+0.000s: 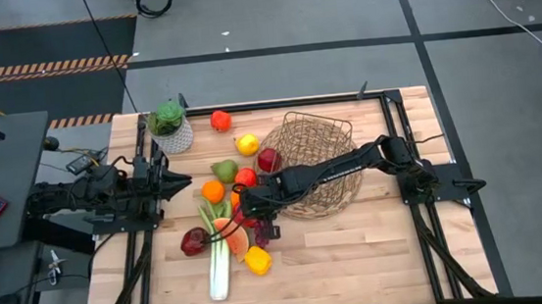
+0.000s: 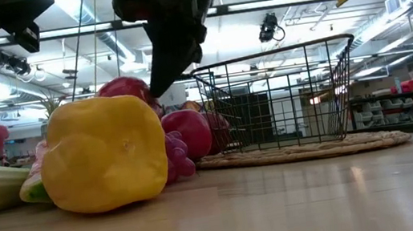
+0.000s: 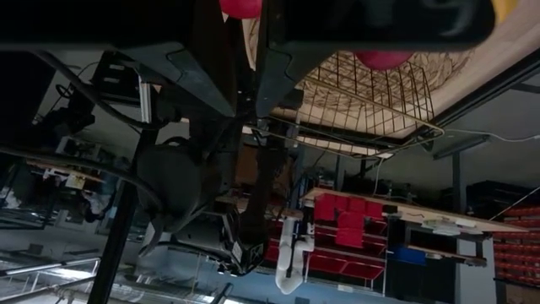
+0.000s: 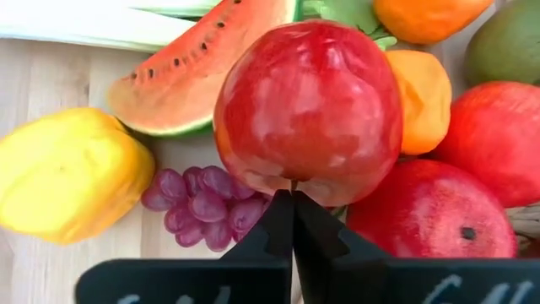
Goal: Build produce basket
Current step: Put the red apple into the gold wire basket
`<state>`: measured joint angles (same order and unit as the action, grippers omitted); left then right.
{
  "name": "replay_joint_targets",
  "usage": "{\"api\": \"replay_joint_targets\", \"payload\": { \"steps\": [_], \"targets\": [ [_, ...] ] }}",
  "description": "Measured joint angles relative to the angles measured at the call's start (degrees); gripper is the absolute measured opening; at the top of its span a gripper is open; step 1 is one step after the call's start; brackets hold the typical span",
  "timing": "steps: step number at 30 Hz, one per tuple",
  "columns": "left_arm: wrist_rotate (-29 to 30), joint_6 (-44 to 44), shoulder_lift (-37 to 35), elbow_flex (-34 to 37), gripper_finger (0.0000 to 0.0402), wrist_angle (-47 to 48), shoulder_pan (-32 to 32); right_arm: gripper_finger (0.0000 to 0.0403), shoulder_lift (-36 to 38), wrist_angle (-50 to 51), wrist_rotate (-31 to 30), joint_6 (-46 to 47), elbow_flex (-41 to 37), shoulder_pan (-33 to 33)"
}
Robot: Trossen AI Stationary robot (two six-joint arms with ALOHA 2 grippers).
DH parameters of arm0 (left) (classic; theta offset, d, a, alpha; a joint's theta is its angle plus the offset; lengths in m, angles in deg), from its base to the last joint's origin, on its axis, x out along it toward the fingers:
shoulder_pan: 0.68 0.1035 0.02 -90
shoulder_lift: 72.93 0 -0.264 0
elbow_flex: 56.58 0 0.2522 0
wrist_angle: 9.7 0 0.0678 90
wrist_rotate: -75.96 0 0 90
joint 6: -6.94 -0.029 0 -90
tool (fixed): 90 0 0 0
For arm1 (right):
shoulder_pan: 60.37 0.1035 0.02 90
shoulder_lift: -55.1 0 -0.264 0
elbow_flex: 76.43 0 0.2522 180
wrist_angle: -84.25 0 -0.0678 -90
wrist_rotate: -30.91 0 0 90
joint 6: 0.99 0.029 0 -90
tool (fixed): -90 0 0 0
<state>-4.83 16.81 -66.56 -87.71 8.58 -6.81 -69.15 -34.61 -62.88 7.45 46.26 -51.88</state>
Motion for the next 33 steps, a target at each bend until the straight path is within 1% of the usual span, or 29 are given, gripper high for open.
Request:
{"api": "replay_joint_targets", "payload": {
  "steps": [5, 8, 12, 20, 33],
  "targets": [
    [0.0, 0.0, 0.0, 0.0, 0.0052, 0.0, 0.0, 0.0053, 0.0, 1.0, 1.3, 2.0, -0.2, -0.3],
    [0.0, 0.0, 0.0, 0.0, 0.0052, 0.0, 0.0, 0.0081, 0.0, 1.0, 3.5, 2.5, -0.8, -0.6],
    [0.0, 0.0, 0.0, 0.0, 0.0052, 0.0, 0.0, 0.0107, -0.3, -0.8, 3.5, 3.4, -2.1, -0.6],
    [0.0, 0.0, 0.0, 0.0, 0.0052, -0.1, 0.0, 0.0109, -0.3, -2.8, 1.5, 3.8, -2.6, -0.5],
    [0.0, 0.1, 0.0, 0.0, 0.0052, -0.1, 0.0, 0.0109, -0.4, -2.7, 1.3, 4.8, -2.6, -0.5]
  ]
}}
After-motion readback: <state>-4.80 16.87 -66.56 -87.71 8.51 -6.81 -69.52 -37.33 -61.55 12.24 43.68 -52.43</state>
